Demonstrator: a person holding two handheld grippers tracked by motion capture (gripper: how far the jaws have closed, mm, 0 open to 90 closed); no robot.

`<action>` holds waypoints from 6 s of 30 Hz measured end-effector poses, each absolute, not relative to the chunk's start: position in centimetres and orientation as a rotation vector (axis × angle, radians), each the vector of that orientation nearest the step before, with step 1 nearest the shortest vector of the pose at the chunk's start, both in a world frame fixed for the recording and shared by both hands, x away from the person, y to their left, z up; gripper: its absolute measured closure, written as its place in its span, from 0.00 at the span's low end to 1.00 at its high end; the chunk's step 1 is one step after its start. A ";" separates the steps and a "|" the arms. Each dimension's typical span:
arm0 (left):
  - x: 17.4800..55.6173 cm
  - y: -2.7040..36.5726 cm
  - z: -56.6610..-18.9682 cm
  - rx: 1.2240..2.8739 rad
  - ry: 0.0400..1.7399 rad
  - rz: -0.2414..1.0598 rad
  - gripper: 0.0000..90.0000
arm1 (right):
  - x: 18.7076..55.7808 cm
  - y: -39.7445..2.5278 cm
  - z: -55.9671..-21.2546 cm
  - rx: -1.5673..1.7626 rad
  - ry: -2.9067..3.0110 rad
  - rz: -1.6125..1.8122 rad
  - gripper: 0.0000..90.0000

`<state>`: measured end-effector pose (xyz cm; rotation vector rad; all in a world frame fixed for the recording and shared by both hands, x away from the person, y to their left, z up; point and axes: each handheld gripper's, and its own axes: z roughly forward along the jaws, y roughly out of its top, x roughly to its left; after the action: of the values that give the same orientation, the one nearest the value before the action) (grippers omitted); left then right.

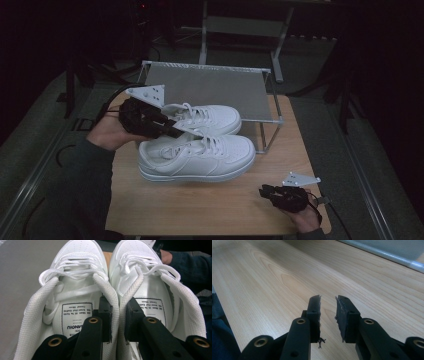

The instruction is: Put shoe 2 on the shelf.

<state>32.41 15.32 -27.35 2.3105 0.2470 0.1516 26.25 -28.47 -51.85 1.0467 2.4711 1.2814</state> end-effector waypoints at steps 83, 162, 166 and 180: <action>48.0 13.7 -25.2 2.195 0.736 0.326 0.88 | 26.2 -29.6 -51.6 1.073 2.432 1.301 0.81; 49.2 12.4 -28.5 1.856 1.482 0.576 0.87 | 26.2 -29.6 -51.5 1.068 2.428 1.306 0.82; 49.3 12.2 -28.8 1.845 1.490 0.595 0.87 | 26.2 -29.6 -51.4 1.067 2.426 1.308 0.82; 49.5 11.5 -29.9 1.837 1.512 0.617 0.87 | 26.2 -29.6 -51.5 1.068 2.428 1.309 0.82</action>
<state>49.51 11.55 -29.89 1.8370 1.5124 0.6166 26.17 -29.59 -51.49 1.0680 2.4280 1.3087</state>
